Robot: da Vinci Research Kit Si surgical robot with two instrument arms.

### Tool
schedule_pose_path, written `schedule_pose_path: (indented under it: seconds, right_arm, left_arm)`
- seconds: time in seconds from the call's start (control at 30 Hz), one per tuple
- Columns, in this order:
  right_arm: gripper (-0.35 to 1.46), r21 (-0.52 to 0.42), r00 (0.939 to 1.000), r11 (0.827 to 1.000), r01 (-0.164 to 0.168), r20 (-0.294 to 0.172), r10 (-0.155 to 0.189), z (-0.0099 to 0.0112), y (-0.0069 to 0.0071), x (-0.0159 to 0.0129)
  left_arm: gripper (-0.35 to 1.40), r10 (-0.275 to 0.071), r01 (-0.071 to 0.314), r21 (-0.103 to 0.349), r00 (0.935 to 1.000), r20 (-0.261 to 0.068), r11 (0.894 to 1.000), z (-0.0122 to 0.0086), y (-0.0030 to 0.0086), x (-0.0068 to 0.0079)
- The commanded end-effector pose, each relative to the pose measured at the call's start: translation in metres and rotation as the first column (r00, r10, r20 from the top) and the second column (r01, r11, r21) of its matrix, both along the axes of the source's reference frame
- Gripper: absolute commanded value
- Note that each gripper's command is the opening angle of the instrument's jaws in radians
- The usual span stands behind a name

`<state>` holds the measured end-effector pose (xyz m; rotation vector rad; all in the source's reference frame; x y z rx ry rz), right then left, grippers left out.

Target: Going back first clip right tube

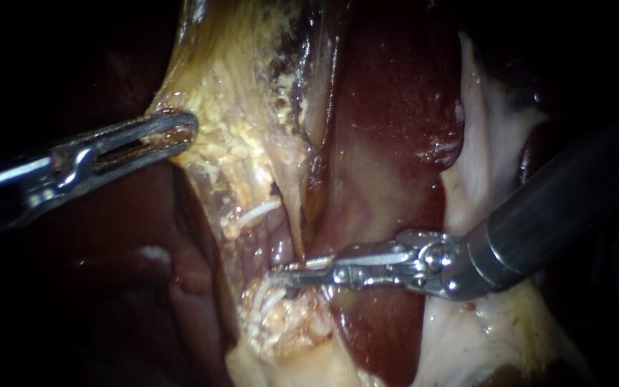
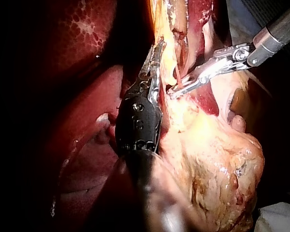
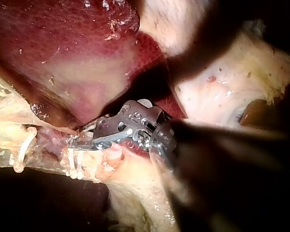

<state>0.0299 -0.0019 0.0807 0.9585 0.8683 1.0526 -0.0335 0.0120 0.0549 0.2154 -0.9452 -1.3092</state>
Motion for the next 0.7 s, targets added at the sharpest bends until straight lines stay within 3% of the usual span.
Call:
schedule_pose_path:
  seconds: [0.03, 0.13, 0.23, 0.27, 0.4, 0.53, 0.6, 0.7]
  right_arm:
    - [-0.35, 0.0, 1.0, 1.0, 0.0, 0.0, 0.0, 0.0, 0.0, 0.0]
    - [-0.31, -0.026, 0.9999, 1.0, 0.01, -0.007, -0.01, -0.0001, 0.0001, 0.0]
    - [0.4, -0.15, 0.9977, 0.987, 0.054, -0.033, -0.059, -0.0001, 0.0001, 0.0001]
    - [0.53, -0.199, 0.9963, 0.978, 0.067, -0.039, -0.077, -0.0002, 0.0003, 0.0001]
    - [0.59, -0.354, 0.988, 0.929, 0.106, -0.067, -0.139, -0.0006, 0.0007, -0.0001]
    - [0.59, -0.432, 0.9814, 0.896, 0.104, -0.101, -0.163, -0.0013, 0.0012, -0.0011]
    - [0.6, -0.484, 0.9762, 0.868, 0.111, -0.11, -0.187, -0.0017, 0.0016, -0.0018]
    - [0.6, -0.528, 0.9707, 0.841, 0.119, -0.116, -0.211, -0.0022, 0.0022, -0.0029]
  left_arm:
    - [-0.35, 0.0, 0.0, 0.0, 1.0, 0.001, 1.0, -0.0001, 0.0, 0.0]
    - [-0.35, 0.0, 0.0, 0.0, 1.0, 0.001, 1.0, -0.0001, 0.0, 0.0]
    - [-0.35, 0.001, -0.001, 0.0, 1.0, 0.001, 1.0, -0.0001, 0.0, 0.0]
    - [-0.35, 0.001, -0.001, 0.0, 1.0, 0.001, 1.0, -0.0001, 0.0, 0.0]
    - [-0.35, 0.001, -0.001, 0.0, 1.0, 0.001, 1.0, 0.0, 0.0, 0.0]
    - [-0.35, 0.001, -0.001, 0.0, 1.0, 0.001, 1.0, 0.0, 0.0, 0.0001]
    - [-0.35, 0.001, -0.001, 0.0, 1.0, 0.001, 1.0, 0.0, 0.0, 0.0001]
    - [-0.35, 0.001, -0.001, 0.0, 1.0, 0.001, 1.0, 0.0, 0.0, 0.0002]
